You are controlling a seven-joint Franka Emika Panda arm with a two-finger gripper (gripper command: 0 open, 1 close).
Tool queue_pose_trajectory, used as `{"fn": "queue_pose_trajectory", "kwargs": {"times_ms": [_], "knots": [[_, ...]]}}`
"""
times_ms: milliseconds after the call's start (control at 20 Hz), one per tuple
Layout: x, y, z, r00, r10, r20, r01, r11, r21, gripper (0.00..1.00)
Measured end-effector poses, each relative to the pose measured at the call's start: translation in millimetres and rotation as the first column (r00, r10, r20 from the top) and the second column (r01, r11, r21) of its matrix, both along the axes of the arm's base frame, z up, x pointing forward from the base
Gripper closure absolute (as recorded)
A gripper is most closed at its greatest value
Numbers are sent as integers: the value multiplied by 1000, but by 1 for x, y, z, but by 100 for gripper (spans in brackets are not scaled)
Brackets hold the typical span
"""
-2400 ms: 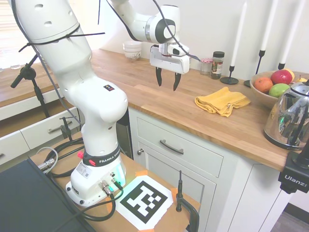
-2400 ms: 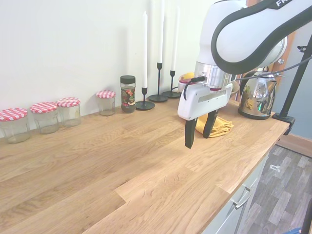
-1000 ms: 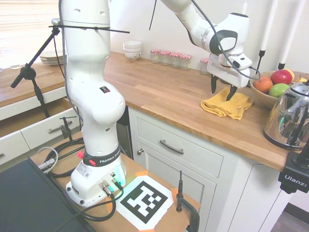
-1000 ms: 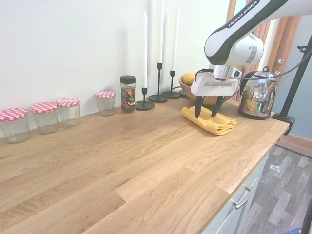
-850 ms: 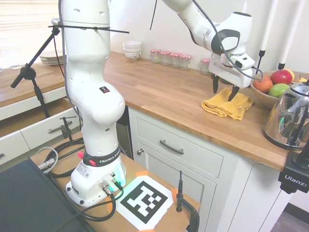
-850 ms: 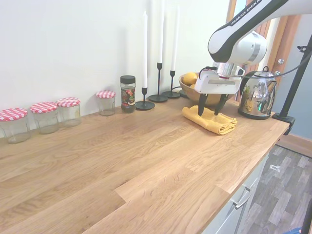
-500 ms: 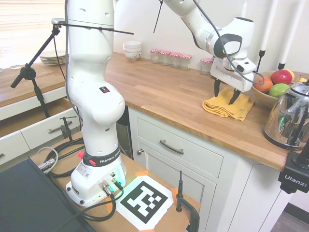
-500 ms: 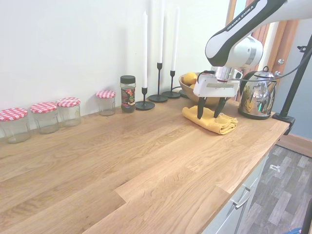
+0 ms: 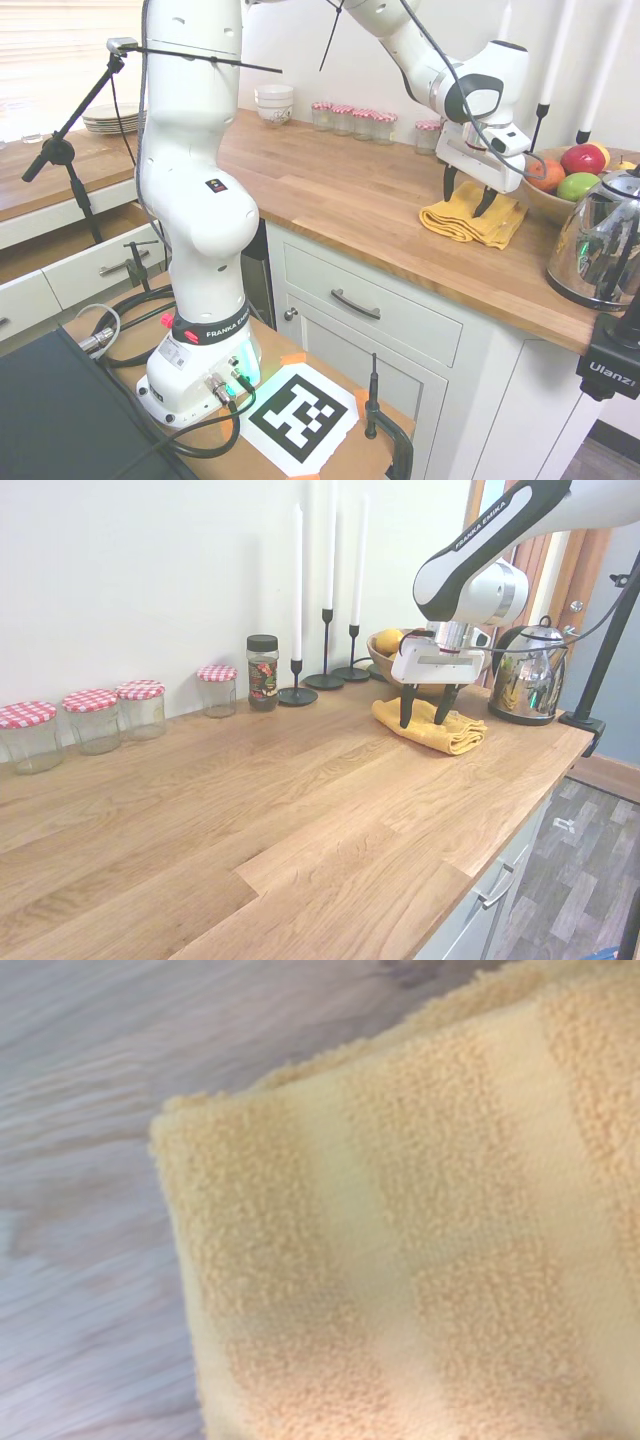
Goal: Wipe the counter
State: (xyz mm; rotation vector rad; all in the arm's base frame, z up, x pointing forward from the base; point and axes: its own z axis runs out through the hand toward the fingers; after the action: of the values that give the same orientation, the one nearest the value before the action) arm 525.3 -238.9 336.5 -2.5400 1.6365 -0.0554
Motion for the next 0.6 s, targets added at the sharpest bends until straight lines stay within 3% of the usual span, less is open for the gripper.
{"fn": "queue_pose_trajectory", "kwargs": {"times_ms": [600], "knots": [[0,-1,-3,1000,16,1,-16,1000,0,100]]}}
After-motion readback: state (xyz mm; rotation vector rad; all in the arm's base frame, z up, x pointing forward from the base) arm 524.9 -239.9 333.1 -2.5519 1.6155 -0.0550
